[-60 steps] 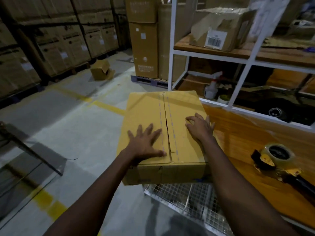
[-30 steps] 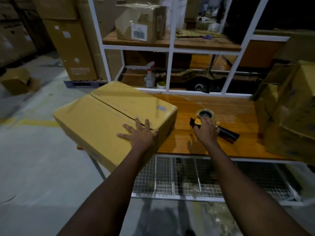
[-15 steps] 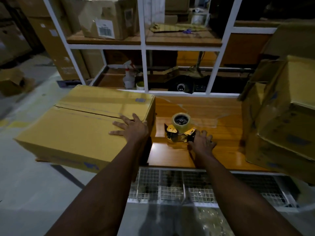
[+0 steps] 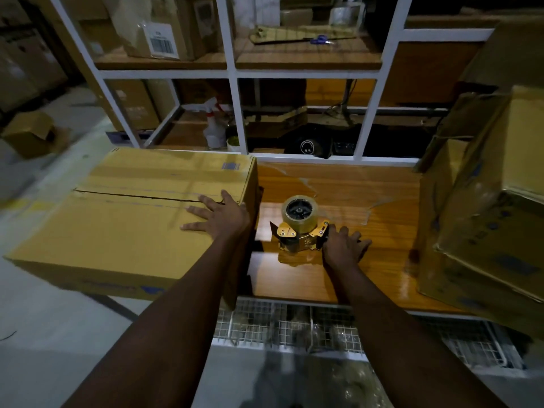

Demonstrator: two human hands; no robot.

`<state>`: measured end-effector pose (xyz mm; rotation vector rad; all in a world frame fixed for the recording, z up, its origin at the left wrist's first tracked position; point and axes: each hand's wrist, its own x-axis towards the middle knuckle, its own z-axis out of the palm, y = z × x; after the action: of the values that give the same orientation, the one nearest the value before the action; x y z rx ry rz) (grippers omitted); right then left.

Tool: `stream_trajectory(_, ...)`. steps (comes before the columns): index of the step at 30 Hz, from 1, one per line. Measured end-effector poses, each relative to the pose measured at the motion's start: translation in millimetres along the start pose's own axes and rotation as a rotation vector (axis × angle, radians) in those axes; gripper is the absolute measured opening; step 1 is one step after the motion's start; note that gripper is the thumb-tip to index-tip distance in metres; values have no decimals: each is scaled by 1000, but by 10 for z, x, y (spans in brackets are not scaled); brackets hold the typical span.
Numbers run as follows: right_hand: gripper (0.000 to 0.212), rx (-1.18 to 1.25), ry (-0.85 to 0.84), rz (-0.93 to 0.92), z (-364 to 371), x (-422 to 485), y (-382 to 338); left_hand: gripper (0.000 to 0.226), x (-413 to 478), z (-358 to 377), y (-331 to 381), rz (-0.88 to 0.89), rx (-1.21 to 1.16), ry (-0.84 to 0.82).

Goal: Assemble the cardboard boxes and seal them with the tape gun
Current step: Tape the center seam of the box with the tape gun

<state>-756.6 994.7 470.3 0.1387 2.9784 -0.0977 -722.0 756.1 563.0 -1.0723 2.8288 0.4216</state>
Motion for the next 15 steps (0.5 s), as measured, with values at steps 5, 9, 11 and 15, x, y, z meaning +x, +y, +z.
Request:
stream_trajectory(5, 36, 30, 103, 31, -6, -59, 19, 67, 8, -37, 6, 34, -5, 17)
stream_trajectory(9, 35, 69, 162, 108, -104, -127, 0, 61, 125, -83, -151, 109, -23, 24)
stream_trajectory(11, 38, 97, 209, 127, -176, -168, -26, 61, 221, -108, -314, 135, -12, 35)
stream_trajectory(15, 42, 155, 347, 171, -425, -248, -151, 60, 429, -217, -732, 206, 20, 58)
